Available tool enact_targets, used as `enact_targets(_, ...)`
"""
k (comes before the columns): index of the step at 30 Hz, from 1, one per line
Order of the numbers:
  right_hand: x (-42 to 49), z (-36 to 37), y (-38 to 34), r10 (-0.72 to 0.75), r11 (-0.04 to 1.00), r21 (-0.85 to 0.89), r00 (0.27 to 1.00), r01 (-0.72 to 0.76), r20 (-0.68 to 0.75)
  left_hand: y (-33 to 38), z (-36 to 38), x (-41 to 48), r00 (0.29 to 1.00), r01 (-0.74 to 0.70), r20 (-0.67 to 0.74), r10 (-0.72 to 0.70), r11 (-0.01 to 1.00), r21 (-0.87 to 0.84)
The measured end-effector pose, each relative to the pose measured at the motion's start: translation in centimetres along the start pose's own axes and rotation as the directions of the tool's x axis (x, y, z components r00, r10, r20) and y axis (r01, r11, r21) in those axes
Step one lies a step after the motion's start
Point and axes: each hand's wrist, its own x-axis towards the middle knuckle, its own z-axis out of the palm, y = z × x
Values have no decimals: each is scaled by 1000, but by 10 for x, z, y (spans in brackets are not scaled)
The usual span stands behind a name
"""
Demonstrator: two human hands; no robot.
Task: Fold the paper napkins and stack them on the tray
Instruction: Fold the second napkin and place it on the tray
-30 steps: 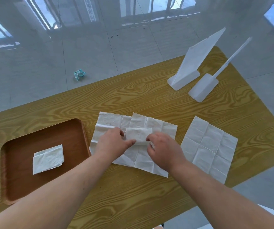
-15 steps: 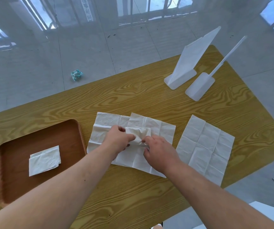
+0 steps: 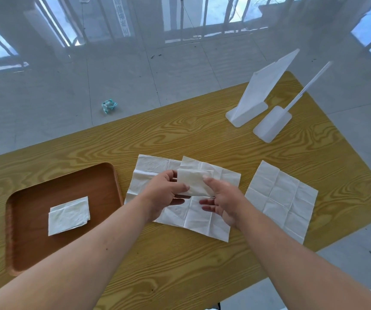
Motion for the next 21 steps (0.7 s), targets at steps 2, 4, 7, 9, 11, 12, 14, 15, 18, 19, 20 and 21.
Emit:
enact_targets(2, -2, 5, -1, 8, 996, 90, 995, -17, 97, -1, -6, -5, 1000, 9, 18, -8, 999, -37)
enact_targets(4, -3, 14, -2, -46, 996, 78, 992, 36, 121, -4, -15, -10, 1000, 1, -14, -2, 999, -33)
enact_targets(7, -4, 33, -2, -124, 989, -69, 990, 128, 66, -10, -29, -17, 990, -37, -136, 48, 996, 81)
enact_targets(9, -4, 49, -2, -173, 959, -221, 984, 179, 43, -16, -43, -20, 968, -58, -232, 97, 983, 172)
enact_targets(11, -4, 63, 0, -210, 924, -318, 977, 214, 48, -22, -58, -24, 945, -50, -305, 119, 973, 224)
enact_targets(12, -4, 71, 0, -218, 912, -343, 974, 224, 57, -25, -67, -26, 936, -42, -331, 116, 974, 224)
enact_targets(14, -4, 88, 1, -214, 906, -355, 973, 230, 84, -31, -85, -33, 927, -29, -361, 98, 981, 191)
enact_targets(15, -4, 95, 2, -204, 911, -344, 974, 227, 101, -33, -93, -36, 926, -28, -366, 93, 983, 180)
enact_targets(18, -5, 125, 3, -167, 934, -287, 971, 211, 170, -38, -119, -48, 923, -59, -372, 93, 993, 101)
enact_targets(19, -6, 135, 4, -158, 940, -271, 968, 208, 196, -40, -128, -53, 929, -66, -362, 76, 997, 38)
enact_targets(20, -7, 144, 4, -152, 944, -255, 963, 207, 221, -40, -135, -57, 937, -62, -346, 46, 998, -33)
enact_targets(21, -7, 153, 5, -145, 948, -240, 957, 207, 251, -41, -143, -62, 944, -47, -330, 12, 994, -98)
